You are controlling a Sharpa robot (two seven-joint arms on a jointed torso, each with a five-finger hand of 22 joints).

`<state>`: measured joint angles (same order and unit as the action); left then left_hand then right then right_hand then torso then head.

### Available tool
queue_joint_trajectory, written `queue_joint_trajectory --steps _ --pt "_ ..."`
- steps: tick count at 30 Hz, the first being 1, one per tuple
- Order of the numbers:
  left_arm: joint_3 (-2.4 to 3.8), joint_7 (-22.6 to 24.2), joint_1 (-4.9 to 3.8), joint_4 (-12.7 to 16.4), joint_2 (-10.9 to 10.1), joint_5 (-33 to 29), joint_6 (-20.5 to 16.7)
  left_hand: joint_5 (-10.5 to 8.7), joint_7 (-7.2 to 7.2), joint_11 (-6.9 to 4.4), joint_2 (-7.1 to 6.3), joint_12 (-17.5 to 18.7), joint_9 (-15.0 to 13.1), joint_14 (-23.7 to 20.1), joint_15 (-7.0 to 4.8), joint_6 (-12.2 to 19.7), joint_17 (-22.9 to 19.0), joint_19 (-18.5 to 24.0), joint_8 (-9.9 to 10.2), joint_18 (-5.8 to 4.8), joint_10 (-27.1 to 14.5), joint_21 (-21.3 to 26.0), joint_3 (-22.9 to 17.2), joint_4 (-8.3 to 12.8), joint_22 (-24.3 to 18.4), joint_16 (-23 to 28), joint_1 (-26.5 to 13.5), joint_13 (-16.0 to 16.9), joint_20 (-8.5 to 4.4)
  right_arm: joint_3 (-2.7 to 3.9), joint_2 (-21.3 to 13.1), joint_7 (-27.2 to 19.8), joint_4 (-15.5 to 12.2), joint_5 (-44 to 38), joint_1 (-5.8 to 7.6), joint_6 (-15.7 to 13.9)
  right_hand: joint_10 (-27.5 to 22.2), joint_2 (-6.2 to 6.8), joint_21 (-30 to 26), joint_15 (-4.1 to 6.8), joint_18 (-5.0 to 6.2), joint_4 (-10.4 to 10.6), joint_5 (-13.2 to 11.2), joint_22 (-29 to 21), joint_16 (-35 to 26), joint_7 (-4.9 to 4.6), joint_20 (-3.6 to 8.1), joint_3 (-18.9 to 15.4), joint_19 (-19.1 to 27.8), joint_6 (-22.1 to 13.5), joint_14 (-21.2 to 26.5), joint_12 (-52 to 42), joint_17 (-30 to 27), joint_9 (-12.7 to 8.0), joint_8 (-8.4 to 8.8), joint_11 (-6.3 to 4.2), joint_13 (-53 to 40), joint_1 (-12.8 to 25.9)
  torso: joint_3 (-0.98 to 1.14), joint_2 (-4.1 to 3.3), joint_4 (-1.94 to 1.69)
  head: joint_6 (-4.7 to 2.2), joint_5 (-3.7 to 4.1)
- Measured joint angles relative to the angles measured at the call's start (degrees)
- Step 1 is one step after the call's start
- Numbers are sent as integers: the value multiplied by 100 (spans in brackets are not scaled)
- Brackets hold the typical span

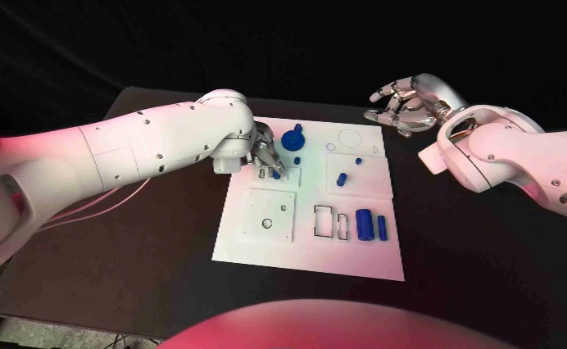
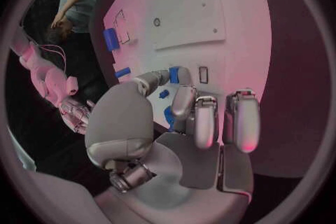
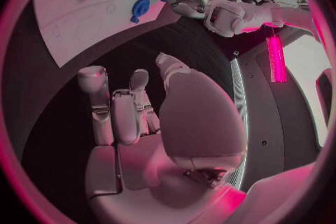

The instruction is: Assemble the parts on the task board

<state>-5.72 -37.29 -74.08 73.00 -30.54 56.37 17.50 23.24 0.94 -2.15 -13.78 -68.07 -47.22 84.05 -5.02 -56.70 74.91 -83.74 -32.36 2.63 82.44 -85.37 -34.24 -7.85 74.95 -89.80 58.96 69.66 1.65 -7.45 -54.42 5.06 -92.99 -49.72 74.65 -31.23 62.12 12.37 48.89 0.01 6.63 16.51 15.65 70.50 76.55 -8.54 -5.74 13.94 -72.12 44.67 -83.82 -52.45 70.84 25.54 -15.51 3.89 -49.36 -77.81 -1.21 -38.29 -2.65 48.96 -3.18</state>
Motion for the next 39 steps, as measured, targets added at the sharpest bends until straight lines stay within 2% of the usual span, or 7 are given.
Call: queue_joint_trajectory --steps 11,20,24,26,33,36,39 --pt "-6 0 10 17 -48 4 -89 -108 30 1 -63 0 -25 0 0 -58 0 0 1 0 -1 0 526 -402 -1 0 -68 19 0 0 -7 -25 -2 12 0 -10 0 0 0 0 0 0 0 0 0 -18 0 0 0 -18 0 0 0 -5 0 0 0 0 -3 -3 1 -2 8" --pt "5 -5 15 96 -133 16 -153 -517 28 1 -64 -21 -73 0 1 -96 0 0 1 0 -1 0 1145 -870 -1 0 -69 35 0 0 -7 -54 0 26 -4 -31 0 1 0 0 0 0 0 0 0 -6 0 0 0 -29 0 0 0 -5 0 0 2 1 -4 3 -1 -10 8" --pt "55 -8 15 180 -202 21 -184 -891 28 1 24 -21 -80 0 1 -96 0 0 31 0 -1 23 1509 -890 -1 0 -104 35 0 0 -10 -64 2 32 -7 -38 0 25 0 0 0 0 0 -5 0 3 0 0 0 -38 0 0 0 -9 0 0 7 26 -3 4 -1 -21 2" --pt "97 -9 15 240 -248 22 -201 -948 28 1 51 -21 -80 0 1 -96 0 0 31 0 -1 23 1581 -896 -2 0 -120 35 0 0 -12 -68 7 36 -9 -40 0 21 0 0 0 0 0 -5 0 3 0 0 0 -38 0 0 1 -10 0 0 7 24 -3 4 -2 -29 0" --pt "297 -12 -8 445 -433 24 -276 -919 42 1 120 -15 -79 0 1 -78 0 0 114 0 -1 65 1683 -890 -2 0 -51 14 0 0 -22 -76 34 48 -12 -49 0 -2 -21 0 0 0 0 -5 0 3 0 0 0 -38 0 0 -5 -10 -22 0 6 47 1 5 -3 -62 0" --pt "366 -12 -64 485 -506 24 -303 -680 114 44 188 123 18 0 1 162 0 0 337 0 -109 130 1782 -882 -2 0 159 -82 0 0 -24 -78 38 51 -13 -52 0 -2 -21 0 0 0 0 -5 0 3 0 0 0 -38 0 0 -5 -10 -22 0 6 46 1 4 -3 -87 8" --pt "440 -11 -152 460 -568 24 -322 -636 224 139 213 212 182 1 86 491 0 -34 637 0 -204 184 1821 -891 -2 0 362 -153 34 0 -25 -80 41 54 -13 -54 0 -1 -21 0 0 0 0 -5 0 3 0 0 0 -38 0 0 -5 -10 -22 0 6 46 1 1 -3 -113 18"
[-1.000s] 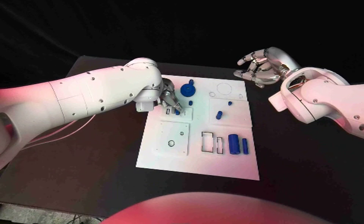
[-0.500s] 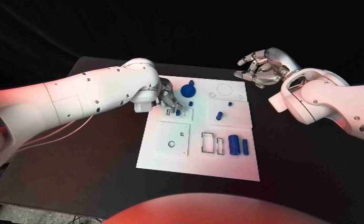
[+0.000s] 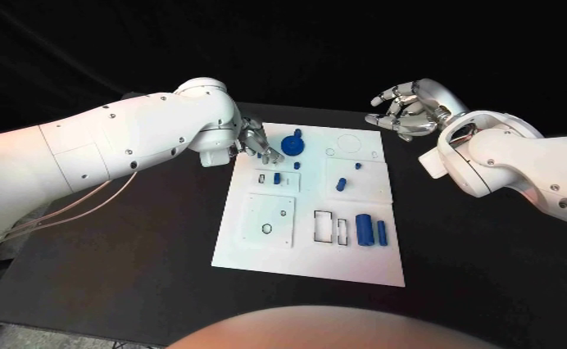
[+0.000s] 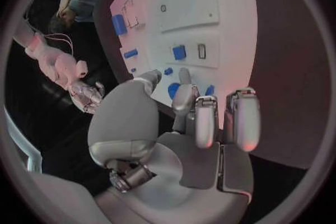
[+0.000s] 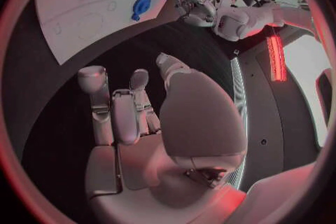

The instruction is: Assemble the parts on the task board

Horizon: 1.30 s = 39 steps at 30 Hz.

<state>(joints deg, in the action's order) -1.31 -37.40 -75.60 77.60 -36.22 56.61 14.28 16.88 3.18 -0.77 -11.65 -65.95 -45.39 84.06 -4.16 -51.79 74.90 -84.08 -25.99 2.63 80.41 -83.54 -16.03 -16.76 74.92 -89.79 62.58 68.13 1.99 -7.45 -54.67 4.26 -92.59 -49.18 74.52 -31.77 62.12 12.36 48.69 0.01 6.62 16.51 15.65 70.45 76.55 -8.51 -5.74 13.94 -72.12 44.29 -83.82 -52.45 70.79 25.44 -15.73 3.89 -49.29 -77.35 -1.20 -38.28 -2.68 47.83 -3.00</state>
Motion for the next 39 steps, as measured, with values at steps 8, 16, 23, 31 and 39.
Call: queue_joint_trajectory --steps 8,16,23,31,39 --pt "111 42 -240 -448 -19 128 7 29 19 6 -18 27 74 -12 12 18 0 13 65 -1 -45 18 16 16 0 0 100 -33 29 0 -3 -3 5 5 -1 -3 0 1 0 0 0 0 -22 0 0 0 0 0 0 0 0 0 0 0 0 0 0 -1 -4 -6 3 -39 10" --pt "56 78 -286 -906 181 250 104 29 19 6 4 27 81 -21 20 18 0 14 75 0 -45 18 31 0 0 0 123 -26 29 0 5 -4 5 8 -1 -4 0 1 0 0 0 0 -22 0 0 0 0 0 0 0 0 0 0 0 0 0 0 -1 -14 -15 0 -61 -3" --pt "-59 109 -270 -1275 347 289 234 28 40 26 4 27 95 -9 33 -3 0 14 74 -1 -66 18 31 0 -1 0 123 -19 29 0 15 -6 6 9 -1 -4 0 1 0 0 0 0 -22 0 0 0 0 0 0 0 0 0 1 1 0 0 0 -1 -21 -19 -2 -53 -14" --pt "-121 157 -164 -1518 526 285 342 -20 40 26 36 27 123 -1 40 -3 0 -8 96 0 -66 18 79 -16 -1 0 134 -8 49 0 37 -9 10 11 -4 -4 0 1 0 0 0 0 -22 1 0 0 0 0 0 0 0 0 1 -4 0 0 0 -2 -23 -23 6 -38 -23" --pt "-165 213 -100 -1699 663 265 368 -183 40 26 87 -12 158 -1 40 -45 0 13 127 -1 -65 18 181 -7 -1 0 83 18 70 0 45 -11 11 13 -6 -4 0 1 0 0 0 0 -22 1 0 0 0 0 0 0 0 0 1 -4 0 0 0 -2 -21 -24 9 -23 -16"
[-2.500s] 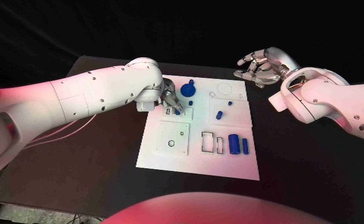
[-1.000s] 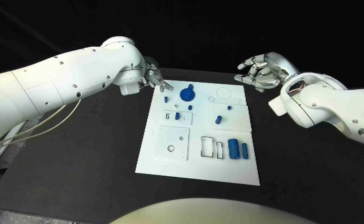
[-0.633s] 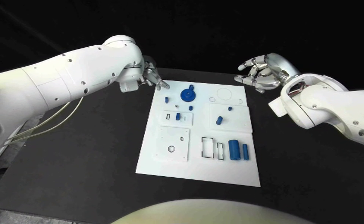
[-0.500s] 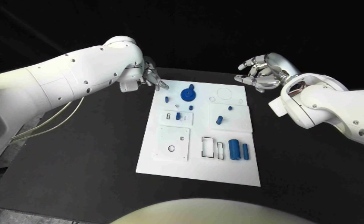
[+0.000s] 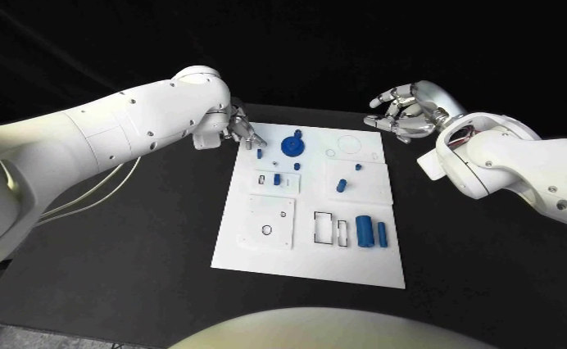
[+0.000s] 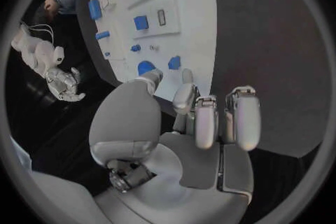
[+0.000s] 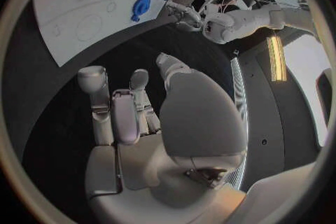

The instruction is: Assemble the parts on the task board

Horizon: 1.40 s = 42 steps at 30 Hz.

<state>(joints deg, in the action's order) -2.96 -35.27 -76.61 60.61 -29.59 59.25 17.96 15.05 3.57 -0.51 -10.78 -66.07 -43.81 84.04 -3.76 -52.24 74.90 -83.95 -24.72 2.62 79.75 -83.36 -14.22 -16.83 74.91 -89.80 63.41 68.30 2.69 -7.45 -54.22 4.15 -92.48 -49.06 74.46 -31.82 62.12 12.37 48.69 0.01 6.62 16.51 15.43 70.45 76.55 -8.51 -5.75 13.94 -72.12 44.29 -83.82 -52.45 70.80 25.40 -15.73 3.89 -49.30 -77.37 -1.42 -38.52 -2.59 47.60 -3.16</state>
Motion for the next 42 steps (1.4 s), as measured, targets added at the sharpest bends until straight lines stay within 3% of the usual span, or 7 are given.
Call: queue_joint_trajectory --steps 10,27,42 --pt "-37 52 56 -150 98 -40 2 28 0 0 84 0 28 0 0 0 0 0 21 0 0 0 0 0 0 0 38 1 0 0 10 -1 0 1 0 0 0 0 0 0 0 0 0 0 0 0 0 0 0 0 0 0 0 0 0 0 0 0 7 4 0 15 1" --pt "-42 106 65 -310 178 -65 6 72 -17 0 223 -46 55 0 0 -57 0 0 21 0 0 21 -17 17 0 0 245 20 -1 1 22 -3 0 2 -1 0 0 0 0 0 0 0 0 0 0 0 0 0 0 0 0 0 0 1 0 0 -1 0 10 10 -2 13 2" --pt "-65 141 77 -357 218 -94 41 72 1 0 226 -47 54 0 0 -82 0 0 20 0 0 21 -17 16 -1 0 288 37 -1 1 36 -5 8 3 -1 0 0 0 0 0 0 0 0 0 0 -19 0 0 0 -19 0 -25 1 -5 -44 0 0 0 9 8 -3 36 10"
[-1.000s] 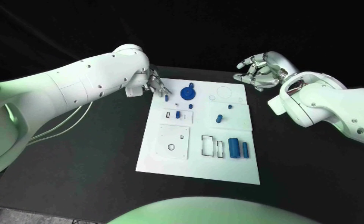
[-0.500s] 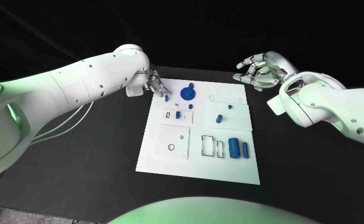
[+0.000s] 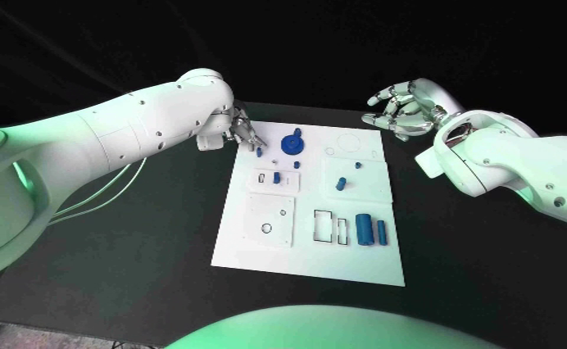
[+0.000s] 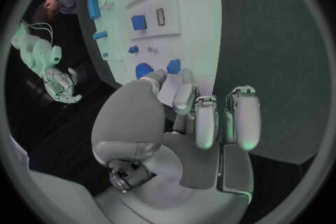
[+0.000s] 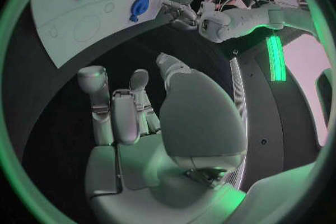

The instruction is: Assemble the parts on the task board

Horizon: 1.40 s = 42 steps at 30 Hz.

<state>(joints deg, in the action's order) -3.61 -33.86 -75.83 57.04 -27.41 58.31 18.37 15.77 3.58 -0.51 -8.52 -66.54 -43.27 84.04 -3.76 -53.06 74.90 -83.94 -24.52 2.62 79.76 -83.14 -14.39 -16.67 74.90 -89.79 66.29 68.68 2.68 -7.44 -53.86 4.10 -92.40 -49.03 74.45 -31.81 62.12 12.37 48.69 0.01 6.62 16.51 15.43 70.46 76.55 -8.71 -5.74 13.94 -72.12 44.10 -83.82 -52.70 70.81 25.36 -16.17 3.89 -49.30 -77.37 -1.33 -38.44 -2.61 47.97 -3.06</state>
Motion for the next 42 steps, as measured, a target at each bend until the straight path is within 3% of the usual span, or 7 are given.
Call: queue_joint_trajectory --steps 12,16,24,27,30,38,42 --pt "-5 23 1 -9 8 -14 28 -15 -54 0 75 -52 9 0 0 -54 0 0 0 0 0 0 -67 15 0 0 272 13 0 -1 6 -1 4 0 0 0 0 0 0 0 0 0 0 0 0 0 0 0 0 0 0 0 0 0 0 0 0 0 1 1 -1 10 1" --pt "-7 44 -1 -11 13 -24 38 -467 -42 0 144 -51 26 0 0 -83 0 0 0 0 0 22 -227 20 0 0 538 13 0 -1 8 -1 5 1 0 1 0 0 0 0 0 0 0 0 0 0 0 0 0 0 0 1 0 0 0 0 0 0 2 1 0 12 3" --pt "-14 100 -7 -9 24 -58 75 -876 -93 -22 174 -86 64 0 0 -135 0 0 0 0 22 22 -663 56 0 0 991 19 0 -1 9 -2 5 1 0 1 0 0 0 0 0 0 0 0 0 0 0 0 0 0 0 -21 10 1 0 0 -5 0 1 1 1 25 4" --pt "-15 118 -10 -7 23 -71 85 -893 -104 -41 125 -86 75 0 0 -165 0 0 13 0 42 44 -992 131 0 0 1153 10 0 -1 10 -3 5 2 0 1 0 0 0 0 0 0 0 0 0 0 0 0 0 0 0 -21 10 1 0 0 -5 0 1 1 1 32 4" --pt "-19 128 -10 -6 20 -79 90 -819 -112 -62 49 -86 74 0 0 -173 0 0 -20 0 62 44 -1367 233 0 0 1230 -9 0 -1 10 -3 5 2 0 1 0 0 0 0 0 0 0 0 0 0 0 0 0 0 0 -21 10 1 0 0 -5 0 2 2 1 34 4" --pt "-31 142 2 18 -12 -103 92 -384 -91 -61 -131 -86 74 0 0 -192 0 0 -340 0 104 44 -1600 2 2 0 1117 -35 0 1 9 -6 6 2 -1 0 0 0 -27 0 0 0 0 -8 0 0 0 0 0 0 0 -20 9 1 0 0 -4 0 2 3 -1 42 2" --pt "-32 142 2 60 -53 -115 80 -202 -90 -61 -179 -86 74 0 0 -192 0 0 -406 0 104 44 -1791 160 5 0 950 -35 0 0 6 -9 6 3 -1 0 0 0 -27 0 0 0 0 -8 0 0 0 0 0 0 0 -20 9 1 0 0 -4 0 3 3 -1 45 2"
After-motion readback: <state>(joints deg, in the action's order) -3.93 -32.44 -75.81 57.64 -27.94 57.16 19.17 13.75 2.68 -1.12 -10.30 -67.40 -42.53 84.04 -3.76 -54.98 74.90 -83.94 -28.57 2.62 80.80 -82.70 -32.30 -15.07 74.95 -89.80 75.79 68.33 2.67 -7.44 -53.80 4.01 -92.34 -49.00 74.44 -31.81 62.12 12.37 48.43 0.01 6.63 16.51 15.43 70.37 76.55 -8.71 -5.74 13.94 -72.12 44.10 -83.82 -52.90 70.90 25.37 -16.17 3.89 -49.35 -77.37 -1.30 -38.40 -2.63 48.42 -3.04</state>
